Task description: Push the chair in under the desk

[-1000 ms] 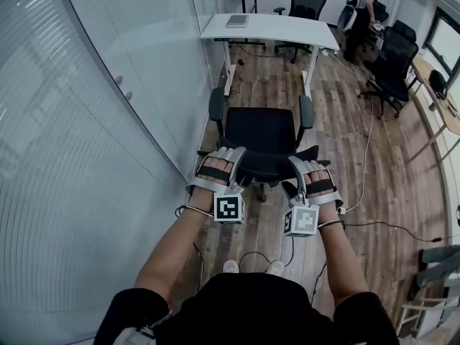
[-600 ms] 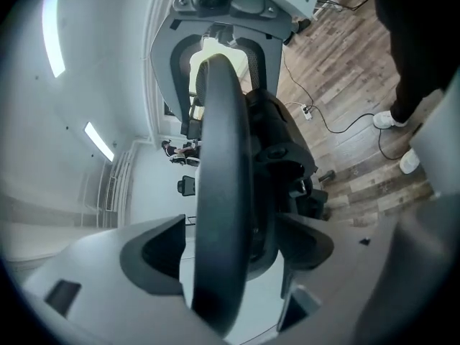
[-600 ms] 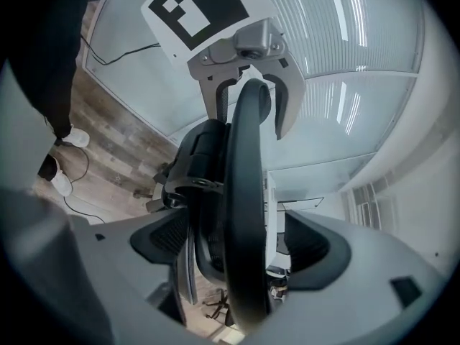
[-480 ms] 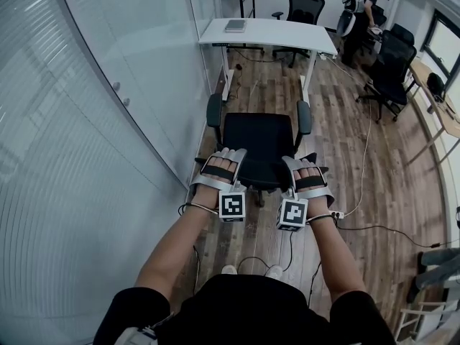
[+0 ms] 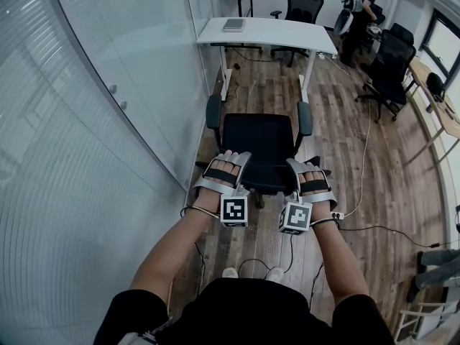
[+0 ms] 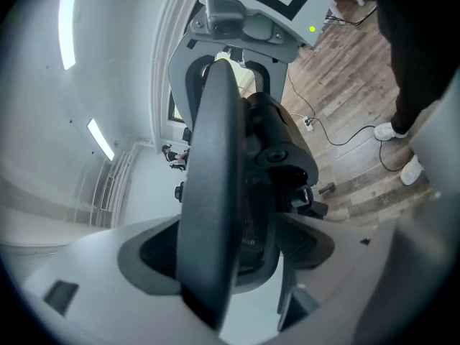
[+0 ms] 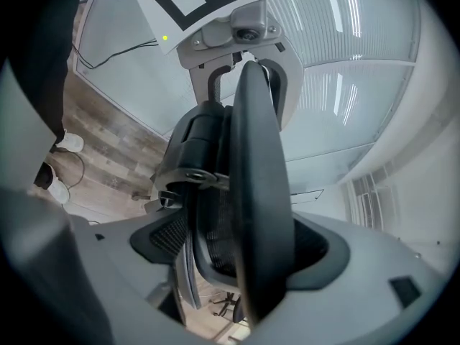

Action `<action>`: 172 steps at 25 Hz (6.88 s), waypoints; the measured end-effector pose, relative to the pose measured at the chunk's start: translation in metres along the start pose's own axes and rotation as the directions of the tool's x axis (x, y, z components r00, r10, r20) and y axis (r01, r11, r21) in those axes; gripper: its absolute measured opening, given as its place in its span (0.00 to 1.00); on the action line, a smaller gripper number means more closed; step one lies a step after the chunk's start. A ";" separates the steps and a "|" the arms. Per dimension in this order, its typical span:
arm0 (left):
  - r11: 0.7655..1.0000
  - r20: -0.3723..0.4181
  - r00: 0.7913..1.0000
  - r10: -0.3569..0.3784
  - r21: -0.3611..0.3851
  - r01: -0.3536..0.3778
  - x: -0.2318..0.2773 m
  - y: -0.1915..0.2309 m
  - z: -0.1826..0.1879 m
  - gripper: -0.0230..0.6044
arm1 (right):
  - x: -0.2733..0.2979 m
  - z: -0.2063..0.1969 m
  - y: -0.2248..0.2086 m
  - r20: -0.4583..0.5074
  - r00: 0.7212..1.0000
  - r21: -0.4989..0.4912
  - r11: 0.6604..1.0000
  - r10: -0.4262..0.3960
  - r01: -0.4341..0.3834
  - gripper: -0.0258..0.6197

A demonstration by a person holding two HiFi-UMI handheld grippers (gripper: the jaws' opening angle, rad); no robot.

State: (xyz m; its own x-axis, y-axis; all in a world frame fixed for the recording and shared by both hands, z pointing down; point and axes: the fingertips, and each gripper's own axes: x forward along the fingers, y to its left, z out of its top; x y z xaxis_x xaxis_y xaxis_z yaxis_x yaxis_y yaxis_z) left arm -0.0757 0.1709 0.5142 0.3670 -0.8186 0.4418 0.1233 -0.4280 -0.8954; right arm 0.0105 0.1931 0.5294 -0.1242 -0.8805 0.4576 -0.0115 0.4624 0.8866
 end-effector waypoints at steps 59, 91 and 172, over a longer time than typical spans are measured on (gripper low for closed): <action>0.997 -0.078 0.994 -0.073 0.031 0.076 0.268 0.120 -0.092 0.72 | 0.277 -0.073 -0.126 -0.018 0.998 -0.025 0.998 0.057 -0.058 0.84; 0.995 0.023 0.999 -0.047 0.090 0.045 0.434 0.194 -0.162 0.75 | 0.446 -0.100 -0.186 -0.149 0.981 -0.046 0.990 0.125 -0.133 0.85; 0.996 -0.033 0.997 -0.075 0.037 0.076 0.860 0.409 -0.212 0.76 | 0.832 -0.284 -0.414 -0.087 0.993 -0.098 0.991 0.077 -0.086 0.84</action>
State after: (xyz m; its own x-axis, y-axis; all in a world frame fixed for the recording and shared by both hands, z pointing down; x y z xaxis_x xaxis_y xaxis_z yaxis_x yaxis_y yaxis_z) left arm 0.0951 -0.7889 0.5398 0.3261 -0.7966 0.5090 0.1849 -0.4743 -0.8607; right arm 0.1937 -0.7609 0.5626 -0.0375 -0.8478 0.5290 0.0963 0.5239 0.8463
